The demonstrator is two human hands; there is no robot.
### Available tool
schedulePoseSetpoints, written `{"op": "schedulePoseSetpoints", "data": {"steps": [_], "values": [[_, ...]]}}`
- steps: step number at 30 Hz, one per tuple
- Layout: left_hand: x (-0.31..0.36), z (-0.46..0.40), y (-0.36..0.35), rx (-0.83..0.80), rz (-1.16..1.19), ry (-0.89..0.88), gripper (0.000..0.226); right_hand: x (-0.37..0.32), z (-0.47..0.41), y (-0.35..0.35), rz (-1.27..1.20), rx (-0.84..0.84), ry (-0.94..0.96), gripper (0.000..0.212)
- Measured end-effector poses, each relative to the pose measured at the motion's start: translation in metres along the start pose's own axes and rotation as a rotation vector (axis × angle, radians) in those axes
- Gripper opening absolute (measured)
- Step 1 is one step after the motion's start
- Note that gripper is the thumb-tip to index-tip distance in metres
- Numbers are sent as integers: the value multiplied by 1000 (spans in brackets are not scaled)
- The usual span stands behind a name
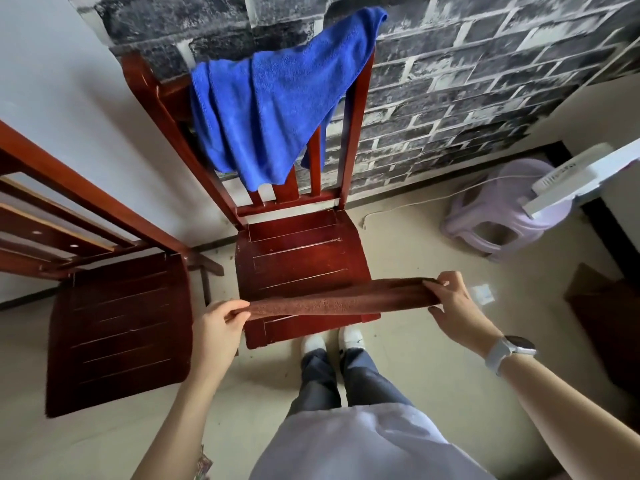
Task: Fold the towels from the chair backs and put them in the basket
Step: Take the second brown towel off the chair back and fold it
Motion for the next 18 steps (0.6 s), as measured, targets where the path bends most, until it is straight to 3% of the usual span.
{"op": "schedulePoseSetpoints", "data": {"steps": [4, 9, 15, 18], "values": [[-9, 19, -1, 9, 67, -20, 9, 2, 15, -8, -84, 173, -30, 24], [-9, 52, -4, 50, 256, 57, 9, 9, 32, -12, -314, 399, -10, 24], [-2, 105, -19, 316, 250, 82, 12, 28, 51, -29, -392, 449, -7, 16], [-12, 132, -30, 363, 226, 118, 14, 39, 63, -39, -318, 419, 63, 13]]}}
Point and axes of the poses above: each hand's wrist, its own z-axis away from the middle knuckle, its own y-axis out of the back of the hand, x = y × z, the point moved 3 cm from there along -z, towards the middle knuckle, and after that the axes turned 6 degrees about -y, right-handed, at the moved point
